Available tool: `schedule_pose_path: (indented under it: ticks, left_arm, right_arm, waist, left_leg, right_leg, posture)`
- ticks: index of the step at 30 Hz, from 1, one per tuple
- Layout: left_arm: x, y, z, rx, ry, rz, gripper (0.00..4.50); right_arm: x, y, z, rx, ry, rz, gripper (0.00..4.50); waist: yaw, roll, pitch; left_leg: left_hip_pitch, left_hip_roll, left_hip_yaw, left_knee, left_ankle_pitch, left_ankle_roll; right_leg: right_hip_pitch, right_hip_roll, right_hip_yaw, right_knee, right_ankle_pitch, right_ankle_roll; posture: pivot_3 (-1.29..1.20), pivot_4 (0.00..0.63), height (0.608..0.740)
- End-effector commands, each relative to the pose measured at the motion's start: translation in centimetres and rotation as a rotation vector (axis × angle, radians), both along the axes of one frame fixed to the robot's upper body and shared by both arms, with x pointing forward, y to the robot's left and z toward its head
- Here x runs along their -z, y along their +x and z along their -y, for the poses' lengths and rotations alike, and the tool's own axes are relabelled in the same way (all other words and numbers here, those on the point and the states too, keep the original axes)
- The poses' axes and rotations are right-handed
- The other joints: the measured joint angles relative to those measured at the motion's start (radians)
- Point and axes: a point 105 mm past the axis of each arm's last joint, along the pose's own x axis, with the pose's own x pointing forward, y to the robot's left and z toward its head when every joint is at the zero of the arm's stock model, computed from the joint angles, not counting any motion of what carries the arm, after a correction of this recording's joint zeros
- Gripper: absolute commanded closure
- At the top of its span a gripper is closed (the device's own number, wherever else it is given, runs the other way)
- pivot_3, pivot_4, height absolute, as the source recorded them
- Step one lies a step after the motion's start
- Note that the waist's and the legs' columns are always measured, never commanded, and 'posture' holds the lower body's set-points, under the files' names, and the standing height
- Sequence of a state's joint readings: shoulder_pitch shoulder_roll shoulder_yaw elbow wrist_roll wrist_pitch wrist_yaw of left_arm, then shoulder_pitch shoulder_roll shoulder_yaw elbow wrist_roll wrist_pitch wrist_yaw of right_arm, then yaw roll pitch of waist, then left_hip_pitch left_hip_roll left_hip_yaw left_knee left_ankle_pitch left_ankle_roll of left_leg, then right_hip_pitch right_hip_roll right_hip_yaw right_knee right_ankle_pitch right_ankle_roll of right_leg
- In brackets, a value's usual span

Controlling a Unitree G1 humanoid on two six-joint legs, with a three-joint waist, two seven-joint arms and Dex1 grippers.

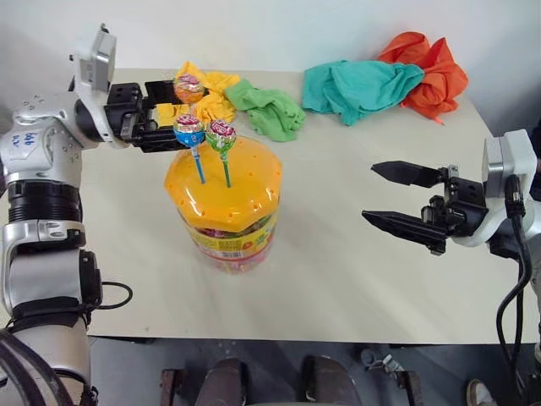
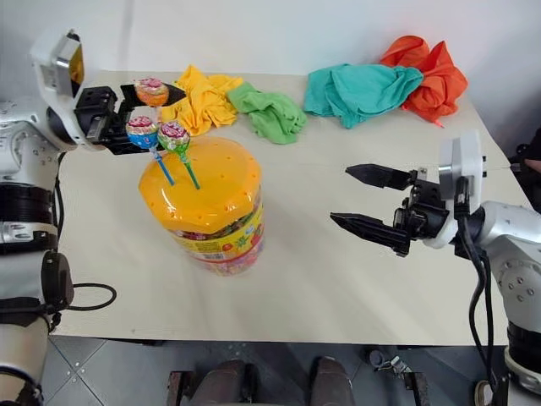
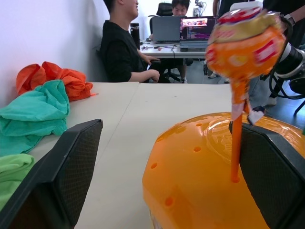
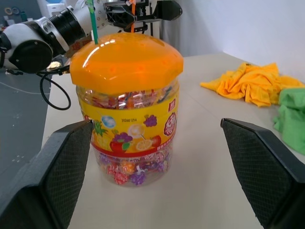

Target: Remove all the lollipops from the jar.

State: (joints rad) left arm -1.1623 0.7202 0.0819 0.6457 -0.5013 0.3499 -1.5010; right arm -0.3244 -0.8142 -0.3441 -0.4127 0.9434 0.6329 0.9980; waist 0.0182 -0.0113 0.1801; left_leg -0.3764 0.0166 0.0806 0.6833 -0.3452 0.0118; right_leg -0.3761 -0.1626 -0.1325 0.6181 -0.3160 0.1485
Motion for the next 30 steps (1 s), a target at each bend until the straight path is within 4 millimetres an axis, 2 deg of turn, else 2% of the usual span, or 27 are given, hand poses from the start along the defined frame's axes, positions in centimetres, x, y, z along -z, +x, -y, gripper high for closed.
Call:
schedule_pose_path:
  ticks: [1,12,14,20,25,28,30]
  left_arm:
    - [-1.3,-1.1,0.1,0.085,0.009,0.028,0.88]
    - [-2.9,-2.4,0.1,0.147,-0.031,0.056,4.06]
    - [-3.5,-2.7,0.2,0.155,-0.051,0.066,4.48]
    - [-5.2,-3.1,0.2,0.124,-0.092,0.11,4.48]
    - [-6.1,-0.9,-1.8,-0.183,-0.055,0.066,4.48]
    - [-5.9,-0.9,-2.7,-0.247,-0.037,0.037,4.48]
    - [-5.2,-0.1,-4.8,-0.422,-0.019,-0.037,4.48]
  right_arm:
    - [-1.0,-1.0,0.4,0.036,0.025,0.072,0.0]
    - [-1.1,-1.1,0.9,0.068,0.039,0.088,0.0]
    - [-1.4,-1.1,0.9,0.061,0.037,0.095,0.0]
    - [-2.0,-1.0,0.8,0.037,0.038,0.111,0.0]
    - [-2.3,-1.3,0.4,-0.033,0.026,0.096,0.0]
    - [-2.4,-1.5,0.4,-0.059,0.032,0.092,0.0]
    - [-2.9,-2.0,0.1,-0.113,0.045,0.092,0.0]
  waist:
    - [0.004,0.0,0.0]
    - [0.004,-0.001,0.001]
    - [0.004,-0.001,0.001]
    - [0.003,-0.001,0.001]
    - [0.002,-0.001,0.001]
    - [0.001,-0.002,0.001]
    - [0.0,-0.002,0.001]
  left_leg:
    - [0.0,0.0,0.0,0.0,0.0,0.0]
    - [0.0,0.0,0.0,0.001,0.0,0.0]
    - [0.0,0.0,0.0,0.001,0.0,0.0]
    - [0.0,0.0,0.0,0.001,0.0,0.0]
    - [0.0,0.0,0.0,0.001,0.0,0.0]
    - [0.0,0.0,-0.001,0.001,0.0,0.0]
    - [0.0,0.0,-0.001,0.001,0.0,0.0]
  right_leg:
    - [0.0,0.0,0.0,0.0,0.0,0.0]
    - [0.0,0.0,0.0,0.0,0.0,0.0]
    - [0.0,0.0,0.0,0.0,0.0,0.0]
    - [0.0,0.0,0.0,0.0,0.0,0.0]
    - [0.0,0.0,0.0,0.0,0.0,0.0]
    - [0.0,0.0,0.0,0.0,0.0,0.0]
    - [0.0,0.0,0.0,0.0,0.0,0.0]
  posture:
    - [0.0,0.15,0.74]
    - [0.0,0.15,0.74]
    - [0.0,0.15,0.74]
    - [0.0,0.15,0.74]
    - [0.0,0.15,0.74]
    - [0.0,0.15,0.74]
    - [0.0,0.15,0.74]
